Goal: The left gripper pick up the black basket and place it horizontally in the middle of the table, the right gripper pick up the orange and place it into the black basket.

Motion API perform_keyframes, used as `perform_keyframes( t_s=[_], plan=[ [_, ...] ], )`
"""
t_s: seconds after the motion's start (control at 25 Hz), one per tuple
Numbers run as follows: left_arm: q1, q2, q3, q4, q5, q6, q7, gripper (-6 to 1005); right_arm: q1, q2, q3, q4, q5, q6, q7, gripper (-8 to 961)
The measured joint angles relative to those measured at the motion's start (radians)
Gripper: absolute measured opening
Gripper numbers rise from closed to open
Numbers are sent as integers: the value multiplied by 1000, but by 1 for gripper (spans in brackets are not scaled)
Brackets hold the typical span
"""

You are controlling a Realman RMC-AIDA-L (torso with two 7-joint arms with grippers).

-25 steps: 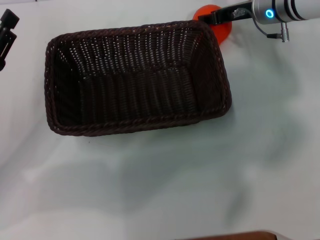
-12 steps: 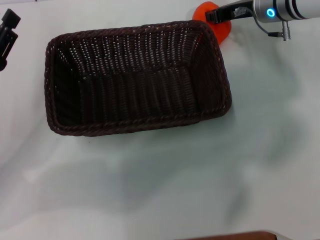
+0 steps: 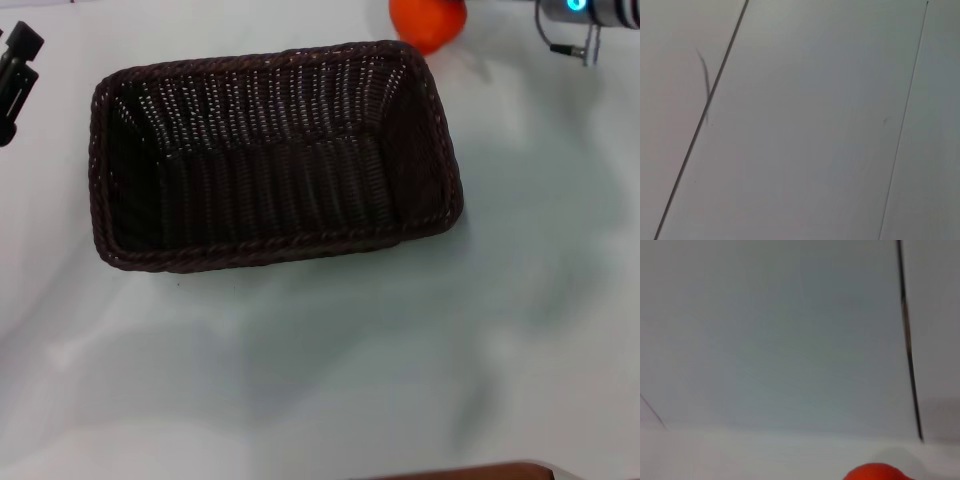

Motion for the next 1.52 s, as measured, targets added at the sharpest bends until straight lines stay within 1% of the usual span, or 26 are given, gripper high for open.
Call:
perform_keyframes(
  t_s=[0.12,0.16,0.2,0.28,0.32,0.4,0.52,0.64,0.72,0.8,1.0,1.28,1.4,1.52],
  plan=[
    [2,-1,0,1,0,-4,-1,540,-47,1,72,16,224,109,-157,146],
    [2,-1,0,2,0,-8,-1,540,-62,2,107,10,319,176,-235,142],
    [2,-1,0,3,0,-10,-1,539,-71,5,126,3,380,232,-292,138],
    [1,-1,0,9,0,-12,-1,539,-91,11,165,-17,524,392,-432,129],
    [0,-1,0,12,0,-13,-1,539,-96,14,172,-25,568,472,-484,125],
    [-2,-1,0,13,0,-13,-1,539,-102,23,176,-38,617,609,-567,86],
    [-3,-2,2,14,0,-15,-1,539,-95,39,148,-45,608,748,-660,80],
    [-4,-1,3,18,0,-18,-1,539,-89,55,62,-44,587,784,-743,74],
    [-4,0,2,22,0,-23,-1,539,-89,68,21,-47,586,775,-777,127],
    [-3,0,0,23,0,-26,-1,540,-89,75,11,-57,586,760,-785,180],
    [3,-1,-6,23,0,-36,-1,540,-93,78,8,-81,598,758,-808,294],
    [12,-1,-7,23,-37,-55,4,540,-123,78,30,-85,636,773,-845,448],
    [20,-4,-8,23,-93,-56,7,540,-161,80,31,-98,732,784,-916,574],
    [29,-7,-16,29,-164,-60,9,540,-201,81,31,-148,883,807,-1019,699]
  ],
)
